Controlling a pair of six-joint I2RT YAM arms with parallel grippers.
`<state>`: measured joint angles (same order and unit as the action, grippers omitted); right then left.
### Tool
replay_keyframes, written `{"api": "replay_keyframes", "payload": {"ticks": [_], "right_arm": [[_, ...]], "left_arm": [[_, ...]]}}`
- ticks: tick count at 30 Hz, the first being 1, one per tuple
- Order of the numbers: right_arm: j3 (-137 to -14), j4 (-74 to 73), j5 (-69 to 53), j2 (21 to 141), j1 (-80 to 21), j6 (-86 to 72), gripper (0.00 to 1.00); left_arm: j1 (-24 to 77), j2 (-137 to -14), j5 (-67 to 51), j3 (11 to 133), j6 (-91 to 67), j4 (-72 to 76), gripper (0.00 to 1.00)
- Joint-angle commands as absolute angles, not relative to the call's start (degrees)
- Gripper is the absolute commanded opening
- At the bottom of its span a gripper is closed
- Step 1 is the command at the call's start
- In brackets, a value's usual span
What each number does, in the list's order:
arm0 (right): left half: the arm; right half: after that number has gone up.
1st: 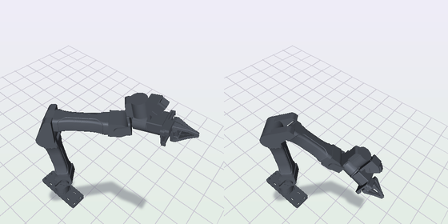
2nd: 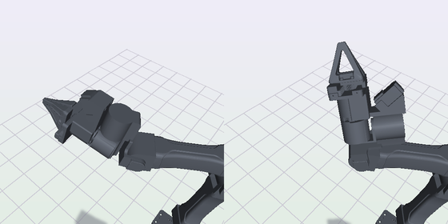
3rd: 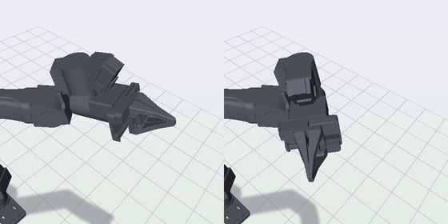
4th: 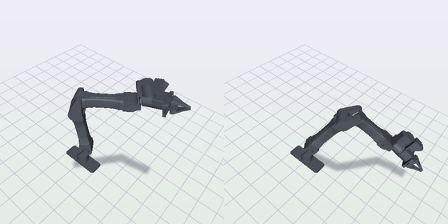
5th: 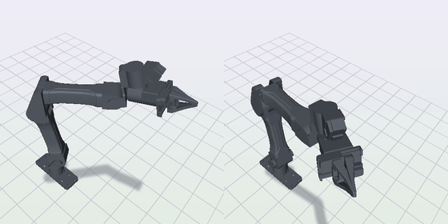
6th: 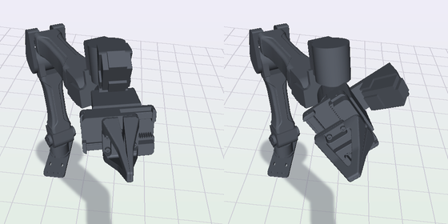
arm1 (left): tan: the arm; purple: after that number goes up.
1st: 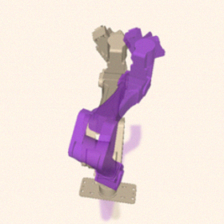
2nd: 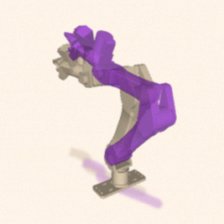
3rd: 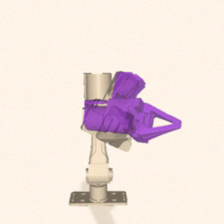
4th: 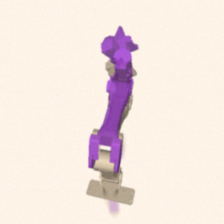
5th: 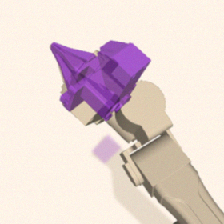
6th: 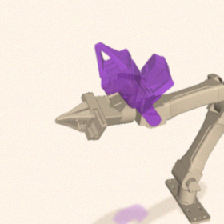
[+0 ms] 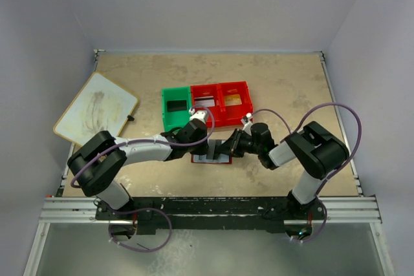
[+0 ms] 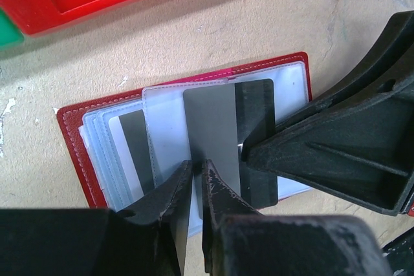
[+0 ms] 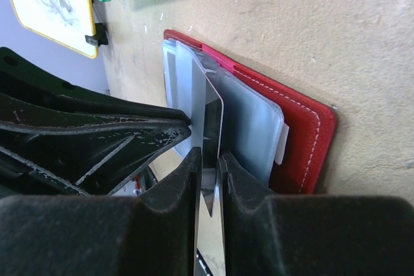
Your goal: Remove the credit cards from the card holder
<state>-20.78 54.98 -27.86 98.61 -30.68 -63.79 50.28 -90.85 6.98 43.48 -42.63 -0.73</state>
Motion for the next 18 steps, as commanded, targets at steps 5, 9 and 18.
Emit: {"api": "replay_keyframes", "payload": {"ticks": [5,9,18], "right_arm": [[-21.4,58.2,-30.0,98.6,-30.4,-64.0,0.15],[-20.9,57.8,-29.8,98.0,-30.4,-65.0,0.01],[-22.3,40.6,-21.7,87.8,-30.4,-60.8,0.0]], "left_arm": [[50.2,-90.7,8.2,41.8,-42.2,-6.7,0.09],[50.1,-90.1,8.3,41.8,-42.2,-7.0,0.08],[50.2,-88.8,9.9,41.7,-42.3,-7.8,0.08]]}}
